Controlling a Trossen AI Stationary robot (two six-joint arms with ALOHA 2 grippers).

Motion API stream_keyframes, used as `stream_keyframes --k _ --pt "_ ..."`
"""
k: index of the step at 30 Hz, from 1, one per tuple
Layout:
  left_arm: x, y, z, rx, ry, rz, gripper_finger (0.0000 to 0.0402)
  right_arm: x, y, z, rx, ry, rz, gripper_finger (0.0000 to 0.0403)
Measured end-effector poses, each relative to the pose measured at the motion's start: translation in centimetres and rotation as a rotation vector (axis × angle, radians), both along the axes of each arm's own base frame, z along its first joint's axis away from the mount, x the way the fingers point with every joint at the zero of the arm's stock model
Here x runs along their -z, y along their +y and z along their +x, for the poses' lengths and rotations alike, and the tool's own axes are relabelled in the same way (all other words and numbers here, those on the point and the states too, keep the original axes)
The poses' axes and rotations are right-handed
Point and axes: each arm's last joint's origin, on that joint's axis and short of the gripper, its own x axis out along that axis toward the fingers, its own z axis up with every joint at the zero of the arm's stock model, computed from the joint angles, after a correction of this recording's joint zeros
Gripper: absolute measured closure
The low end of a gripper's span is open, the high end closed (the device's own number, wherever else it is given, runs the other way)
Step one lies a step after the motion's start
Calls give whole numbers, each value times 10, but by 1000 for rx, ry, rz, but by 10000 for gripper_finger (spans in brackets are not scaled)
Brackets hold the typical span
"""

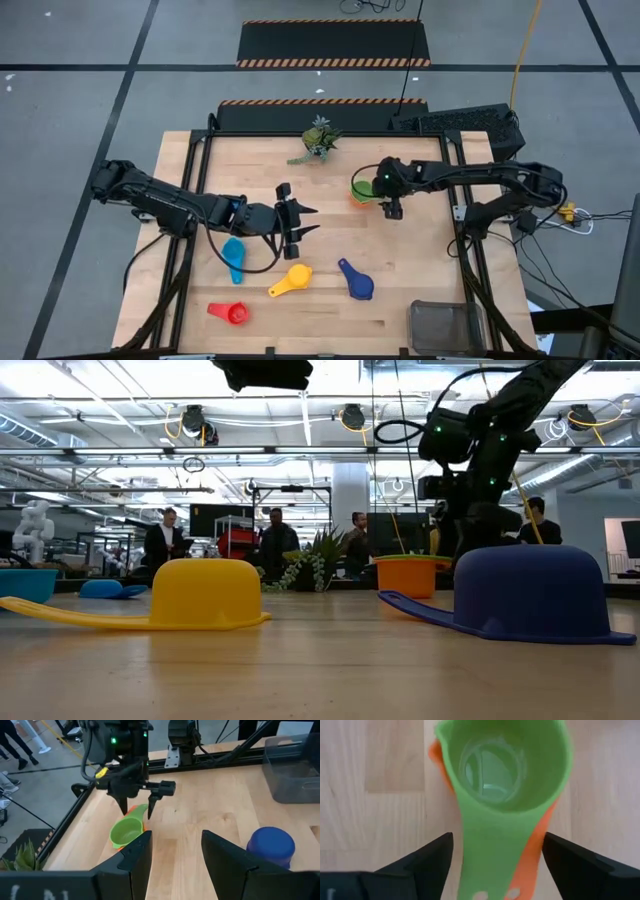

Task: Nest measuring cups in basket
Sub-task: Adjust the stacked measuring cups

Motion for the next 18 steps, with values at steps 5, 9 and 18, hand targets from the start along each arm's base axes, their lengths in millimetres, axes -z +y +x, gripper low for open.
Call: stream_keyframes --k 5,9,18 --pt "0 -1 0 5 0 2 227 1 -1 1 7 -2 -4 148" --pt "0 -2 0 8 1 7 227 -1 -1 -1 66 7 -22 169" --pt "0 -2 0 10 0 9 227 0 2 -2 171 9 33 209"
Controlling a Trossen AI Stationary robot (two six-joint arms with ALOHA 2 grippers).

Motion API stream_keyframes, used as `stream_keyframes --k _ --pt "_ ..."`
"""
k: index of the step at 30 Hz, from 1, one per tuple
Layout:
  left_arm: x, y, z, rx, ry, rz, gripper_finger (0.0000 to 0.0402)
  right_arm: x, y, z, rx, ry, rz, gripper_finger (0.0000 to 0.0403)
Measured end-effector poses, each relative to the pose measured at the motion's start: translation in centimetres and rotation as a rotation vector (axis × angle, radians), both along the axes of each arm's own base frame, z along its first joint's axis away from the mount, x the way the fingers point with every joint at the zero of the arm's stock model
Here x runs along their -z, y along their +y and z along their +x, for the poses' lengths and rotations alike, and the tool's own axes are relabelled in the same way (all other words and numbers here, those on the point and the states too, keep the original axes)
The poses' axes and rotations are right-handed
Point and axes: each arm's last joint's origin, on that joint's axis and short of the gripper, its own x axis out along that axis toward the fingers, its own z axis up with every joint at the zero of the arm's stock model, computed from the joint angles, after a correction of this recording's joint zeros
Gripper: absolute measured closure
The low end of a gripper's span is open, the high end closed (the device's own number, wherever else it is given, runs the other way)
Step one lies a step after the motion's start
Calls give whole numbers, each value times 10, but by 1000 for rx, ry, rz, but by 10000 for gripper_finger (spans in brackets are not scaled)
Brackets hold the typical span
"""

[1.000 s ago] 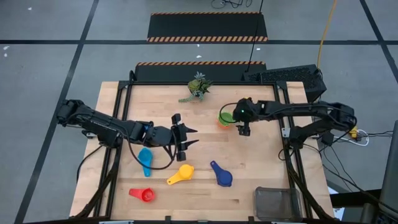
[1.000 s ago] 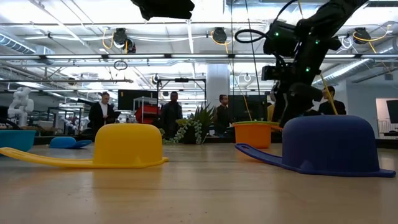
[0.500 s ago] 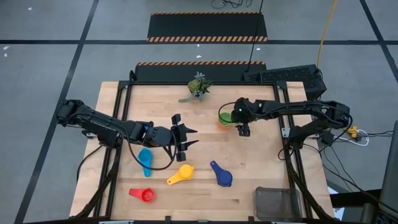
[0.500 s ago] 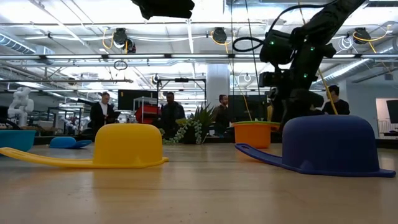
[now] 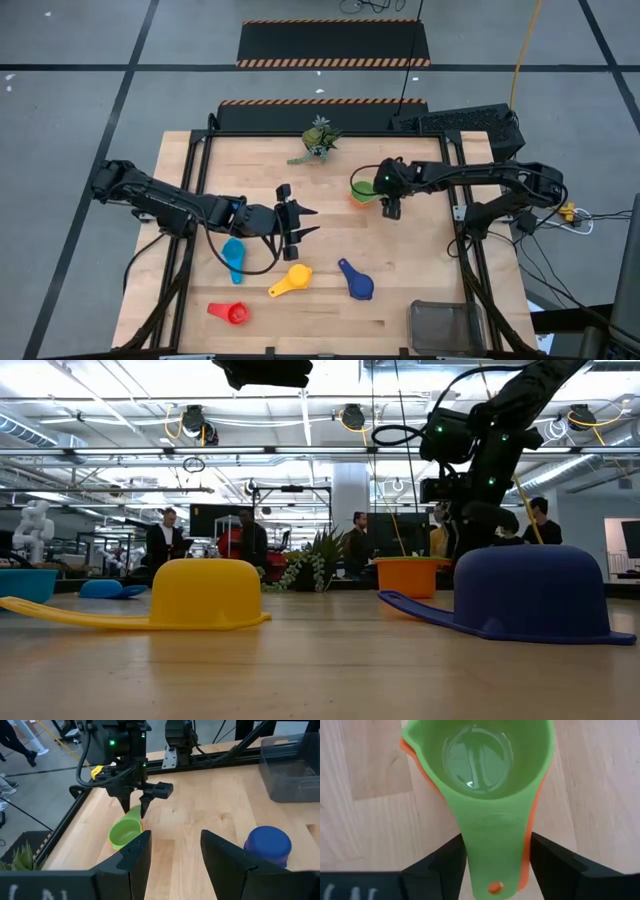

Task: Nest measuring cups in basket
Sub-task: Adjust the stacked measuring cups

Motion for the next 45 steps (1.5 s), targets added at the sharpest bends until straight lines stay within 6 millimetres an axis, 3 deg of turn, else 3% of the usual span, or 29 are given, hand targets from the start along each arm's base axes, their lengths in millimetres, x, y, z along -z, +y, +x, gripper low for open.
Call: stream_keyframes --k 20,31,45 --pt "0 0 0 10 5 28 227 -2 0 4 386 -122 156 249" --pt "-2 0 1 6 -20 13 227 -9 3 17 450 -272 105 250" --pt "-2 -1 1 -12 -32 -37 227 -14 29 31 460 -378 101 250"
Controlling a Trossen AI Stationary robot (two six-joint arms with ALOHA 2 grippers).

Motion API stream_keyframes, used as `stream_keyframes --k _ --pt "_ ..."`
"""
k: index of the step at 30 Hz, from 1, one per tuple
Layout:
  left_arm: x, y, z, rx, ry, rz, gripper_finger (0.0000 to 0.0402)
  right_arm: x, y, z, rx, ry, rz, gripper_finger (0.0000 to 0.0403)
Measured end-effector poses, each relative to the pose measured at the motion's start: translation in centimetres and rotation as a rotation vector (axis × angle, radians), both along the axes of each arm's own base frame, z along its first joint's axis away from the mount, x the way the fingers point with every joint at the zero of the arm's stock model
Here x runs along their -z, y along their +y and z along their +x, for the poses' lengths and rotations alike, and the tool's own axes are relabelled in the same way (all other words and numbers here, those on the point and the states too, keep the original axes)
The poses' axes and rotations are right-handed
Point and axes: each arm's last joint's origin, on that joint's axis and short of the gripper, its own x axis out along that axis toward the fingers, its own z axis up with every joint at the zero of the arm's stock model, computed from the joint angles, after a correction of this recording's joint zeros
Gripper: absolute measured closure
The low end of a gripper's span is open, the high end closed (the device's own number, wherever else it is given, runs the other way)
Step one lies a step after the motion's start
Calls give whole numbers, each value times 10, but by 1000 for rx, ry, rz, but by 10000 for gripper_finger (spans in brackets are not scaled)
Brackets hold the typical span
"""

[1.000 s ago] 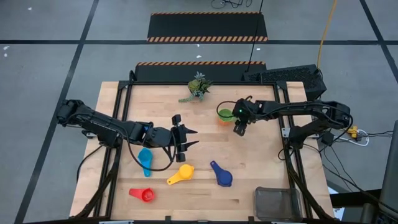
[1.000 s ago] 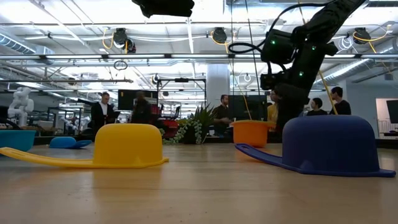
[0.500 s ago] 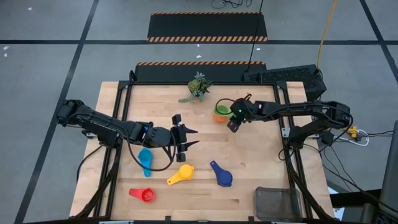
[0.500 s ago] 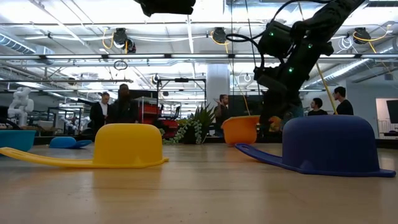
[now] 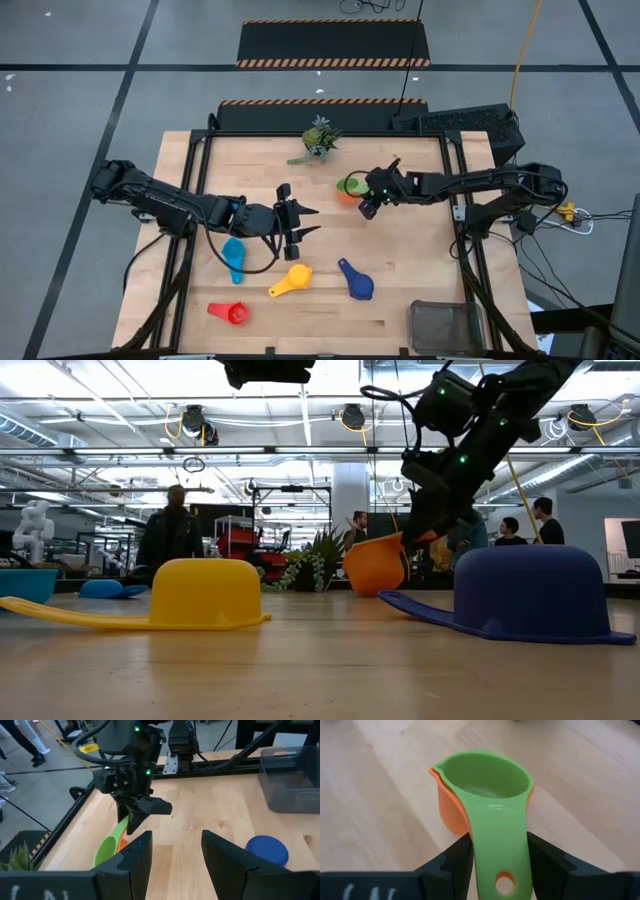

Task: Nest measuring cups in basket
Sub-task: Adjust the stacked measuring cups

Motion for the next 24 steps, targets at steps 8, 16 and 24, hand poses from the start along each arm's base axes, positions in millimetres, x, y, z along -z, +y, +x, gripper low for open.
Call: stream_keyframes --k 8,16,24 --pt "0 -6 -2 -11 0 15 227 0 8 3 13 -13 -18 250" --pt "0 -5 -2 -19 0 18 227 -1 15 4 55 -27 -61 250" --pt "0 -5 -2 -26 0 21 227 -2 22 6 37 -40 -58 250"
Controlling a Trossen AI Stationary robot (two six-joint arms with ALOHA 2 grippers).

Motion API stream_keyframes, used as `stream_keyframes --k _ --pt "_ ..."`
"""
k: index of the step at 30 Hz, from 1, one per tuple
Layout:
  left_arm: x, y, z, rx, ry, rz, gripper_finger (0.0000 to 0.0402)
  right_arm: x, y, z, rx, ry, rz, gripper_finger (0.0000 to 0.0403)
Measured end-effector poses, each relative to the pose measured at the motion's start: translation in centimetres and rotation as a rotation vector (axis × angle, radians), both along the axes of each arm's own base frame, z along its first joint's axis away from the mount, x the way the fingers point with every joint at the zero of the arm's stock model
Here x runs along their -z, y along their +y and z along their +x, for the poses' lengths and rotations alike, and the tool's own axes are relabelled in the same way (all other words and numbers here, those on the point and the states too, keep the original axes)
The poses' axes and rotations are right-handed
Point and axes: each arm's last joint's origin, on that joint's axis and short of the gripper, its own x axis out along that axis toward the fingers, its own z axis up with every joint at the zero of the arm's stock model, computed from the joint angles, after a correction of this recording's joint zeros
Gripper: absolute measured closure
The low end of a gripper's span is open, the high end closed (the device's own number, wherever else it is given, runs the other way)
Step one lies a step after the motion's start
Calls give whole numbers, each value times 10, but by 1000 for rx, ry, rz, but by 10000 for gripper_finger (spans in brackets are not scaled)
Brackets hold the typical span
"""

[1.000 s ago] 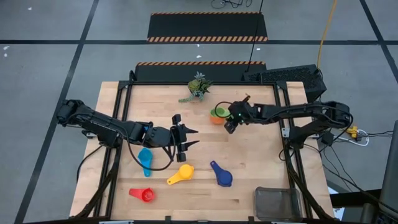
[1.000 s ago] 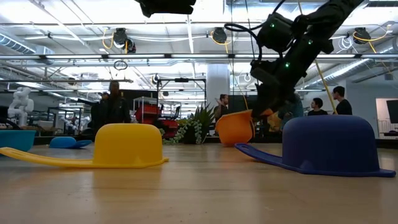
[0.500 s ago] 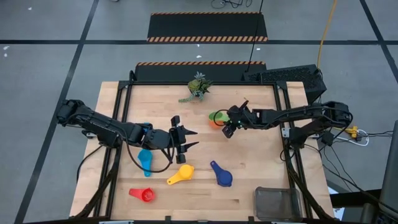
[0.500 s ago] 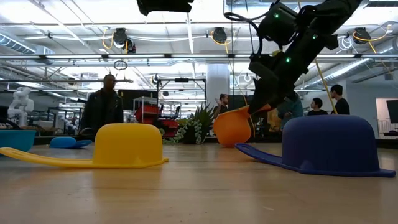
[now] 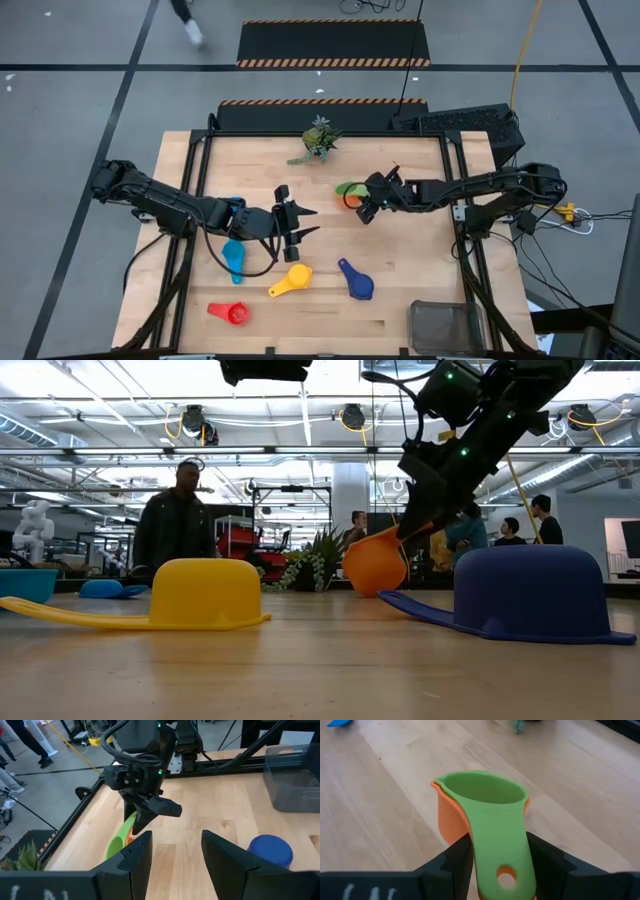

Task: Nest measuring cups in basket
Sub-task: Adjust the stacked measuring cups

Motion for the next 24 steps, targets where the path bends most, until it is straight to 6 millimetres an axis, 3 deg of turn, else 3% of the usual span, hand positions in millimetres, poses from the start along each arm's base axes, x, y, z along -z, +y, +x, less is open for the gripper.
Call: stream_keyframes --k 15,24 --pt "0 0 0 -2 -1 -4 227 -1 12 1 9 -7 -42 250" --pt "0 0 0 -3 -2 -10 227 14 21 -5 6 -81 -51 250"
